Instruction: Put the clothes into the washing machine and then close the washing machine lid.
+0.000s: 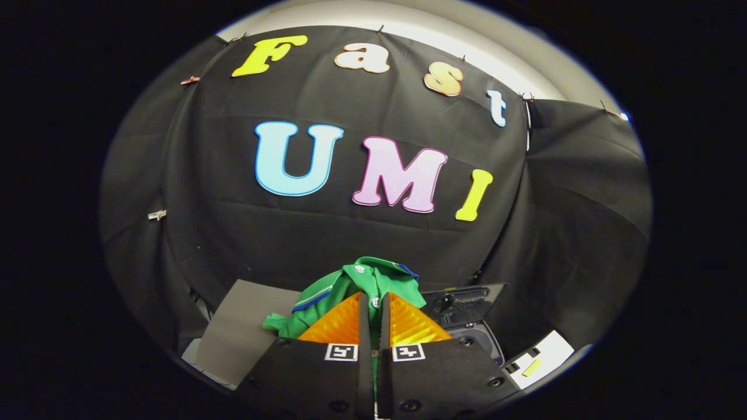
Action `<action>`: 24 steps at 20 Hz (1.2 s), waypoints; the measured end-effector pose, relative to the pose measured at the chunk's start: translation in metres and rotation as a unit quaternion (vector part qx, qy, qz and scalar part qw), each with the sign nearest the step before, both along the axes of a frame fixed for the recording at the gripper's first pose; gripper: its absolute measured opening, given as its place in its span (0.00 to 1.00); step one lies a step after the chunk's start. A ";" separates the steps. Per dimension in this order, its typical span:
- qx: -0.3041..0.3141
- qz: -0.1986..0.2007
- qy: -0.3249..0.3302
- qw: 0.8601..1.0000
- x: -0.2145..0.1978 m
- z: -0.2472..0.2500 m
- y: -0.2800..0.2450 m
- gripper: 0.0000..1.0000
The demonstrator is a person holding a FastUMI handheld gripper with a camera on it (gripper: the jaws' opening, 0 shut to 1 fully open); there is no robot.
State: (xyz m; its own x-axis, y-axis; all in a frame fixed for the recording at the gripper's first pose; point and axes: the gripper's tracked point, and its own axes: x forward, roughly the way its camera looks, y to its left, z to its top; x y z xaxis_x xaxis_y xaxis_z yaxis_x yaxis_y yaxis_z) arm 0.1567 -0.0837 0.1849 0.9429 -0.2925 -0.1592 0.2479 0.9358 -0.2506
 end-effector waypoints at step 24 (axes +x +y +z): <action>0.033 -0.039 0.048 0.998 0.017 -0.069 -0.332 0.07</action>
State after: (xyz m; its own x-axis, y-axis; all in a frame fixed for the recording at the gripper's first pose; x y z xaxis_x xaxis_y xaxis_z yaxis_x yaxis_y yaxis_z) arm 0.1738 -0.4158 0.1156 0.8971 -0.3501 -0.2696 0.2983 0.9299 -0.2149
